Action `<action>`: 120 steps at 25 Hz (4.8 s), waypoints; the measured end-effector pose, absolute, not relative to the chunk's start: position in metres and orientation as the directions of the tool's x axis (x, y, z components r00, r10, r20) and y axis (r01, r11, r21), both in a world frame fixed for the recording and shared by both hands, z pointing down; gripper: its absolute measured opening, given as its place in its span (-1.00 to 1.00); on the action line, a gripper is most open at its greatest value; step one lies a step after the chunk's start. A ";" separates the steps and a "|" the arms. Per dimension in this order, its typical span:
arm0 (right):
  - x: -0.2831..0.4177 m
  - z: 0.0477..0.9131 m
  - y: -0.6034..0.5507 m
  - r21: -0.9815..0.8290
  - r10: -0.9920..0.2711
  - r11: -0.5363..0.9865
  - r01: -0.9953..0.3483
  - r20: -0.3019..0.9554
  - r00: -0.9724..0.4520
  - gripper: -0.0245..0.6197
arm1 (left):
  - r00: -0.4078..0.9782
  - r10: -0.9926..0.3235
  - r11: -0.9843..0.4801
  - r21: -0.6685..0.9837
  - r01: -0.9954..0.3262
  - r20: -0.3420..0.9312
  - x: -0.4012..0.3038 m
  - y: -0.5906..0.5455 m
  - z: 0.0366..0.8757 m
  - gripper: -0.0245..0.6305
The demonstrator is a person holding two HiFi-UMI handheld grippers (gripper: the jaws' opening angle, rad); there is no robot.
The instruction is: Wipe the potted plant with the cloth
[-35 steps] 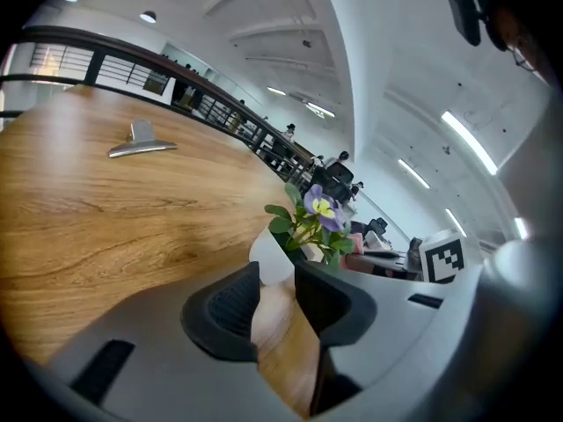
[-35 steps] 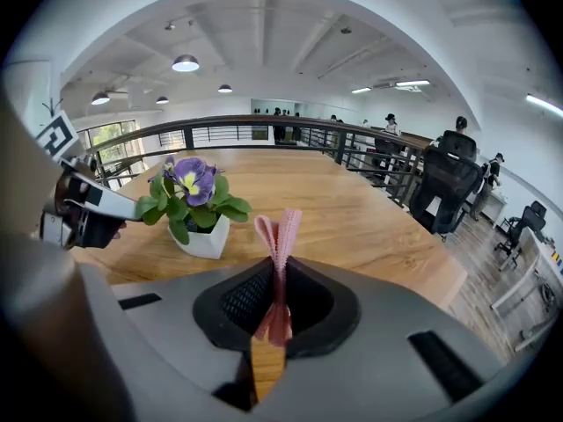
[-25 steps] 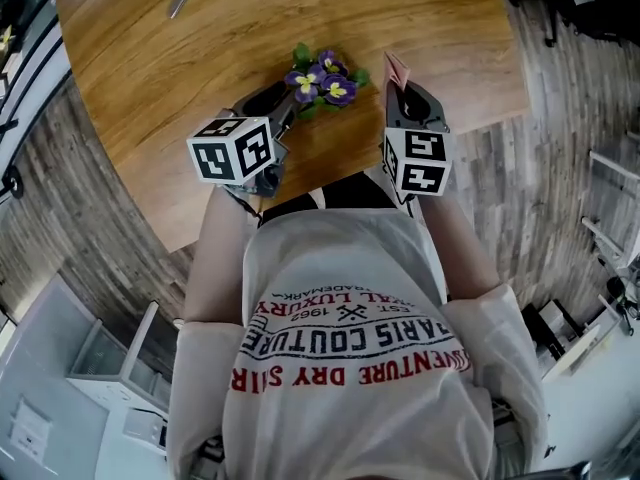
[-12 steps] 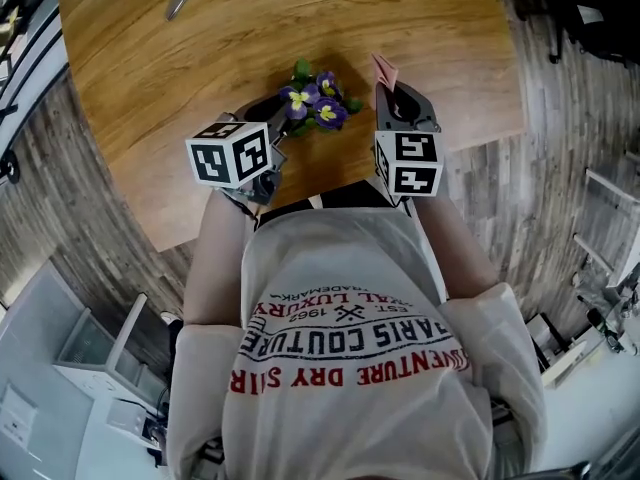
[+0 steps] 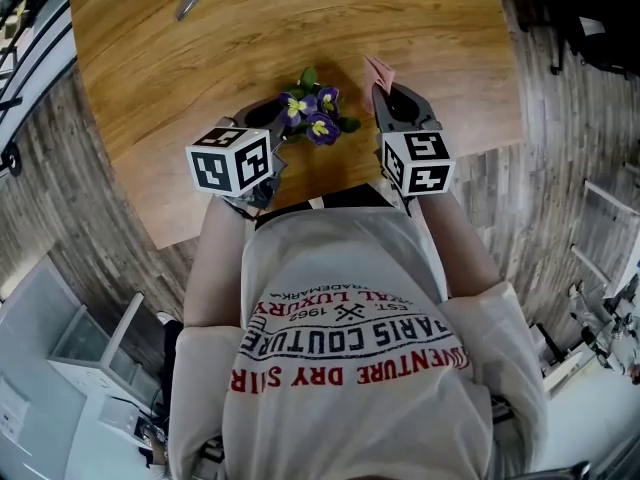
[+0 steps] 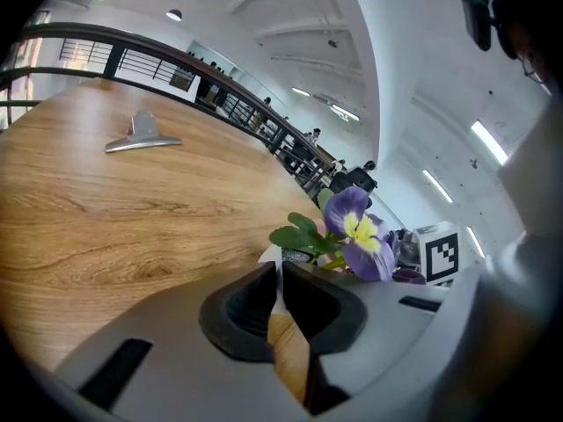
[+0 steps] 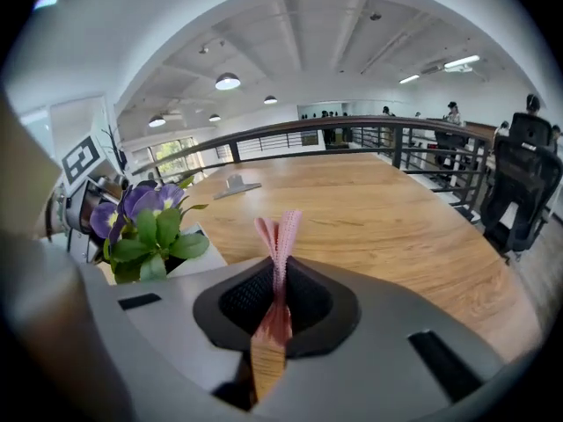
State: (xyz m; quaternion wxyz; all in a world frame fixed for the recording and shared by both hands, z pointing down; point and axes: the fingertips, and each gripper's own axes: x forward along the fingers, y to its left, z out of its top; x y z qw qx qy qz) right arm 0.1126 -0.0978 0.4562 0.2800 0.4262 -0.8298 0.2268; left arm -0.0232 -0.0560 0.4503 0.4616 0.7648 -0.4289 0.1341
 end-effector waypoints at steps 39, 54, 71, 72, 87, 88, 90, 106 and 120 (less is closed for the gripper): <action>0.023 0.429 -0.052 -0.601 -0.152 0.737 -0.309 0.297 -0.943 -0.79 | 0.585 -0.652 -0.213 0.624 -0.752 0.482 -0.088 -0.083 0.370 -0.85; 0.048 0.412 -0.104 -0.496 -0.333 0.727 -0.476 0.352 -0.875 -0.79 | 0.493 -0.667 -0.107 0.584 -0.805 0.559 -0.093 -0.073 0.414 -0.84; 0.068 0.411 -0.131 -0.394 -0.387 0.740 -0.545 0.414 -0.824 -0.79 | 0.286 -0.647 0.103 0.452 -0.886 0.707 -0.078 -0.073 0.471 -0.83; 0.068 0.412 -0.131 -0.390 -0.383 0.745 -0.541 0.414 -0.825 -0.79 | 0.279 -0.647 0.114 0.451 -0.885 0.710 -0.078 -0.073 0.471 -0.83; 0.059 0.404 -0.128 -0.355 -0.352 0.796 -0.490 0.388 -0.852 -0.79 | 0.230 -0.717 0.182 0.495 -0.850 0.658 -0.093 -0.065 0.462 -0.03; 0.060 0.402 -0.128 -0.350 -0.355 0.798 -0.491 0.385 -0.852 -0.79 | 0.217 -0.720 0.184 0.483 -0.856 0.659 -0.095 -0.064 0.460 -0.03; 0.062 0.397 -0.127 -0.336 -0.367 0.801 -0.496 0.379 -0.850 -0.79 | 0.198 -0.724 0.178 0.456 -0.872 0.661 -0.100 -0.059 0.455 -0.03; 0.058 0.299 -0.101 -0.088 -0.593 0.777 -0.624 0.232 -0.771 -0.79 | 0.165 -0.920 -0.033 0.352 -0.935 0.354 -0.135 -0.037 0.308 -0.88; 0.049 0.230 -0.070 0.104 -0.676 0.736 -0.669 0.061 -0.735 -0.79 | 0.245 -0.965 -0.246 -0.003 -0.969 0.092 -0.107 -0.006 0.209 -0.88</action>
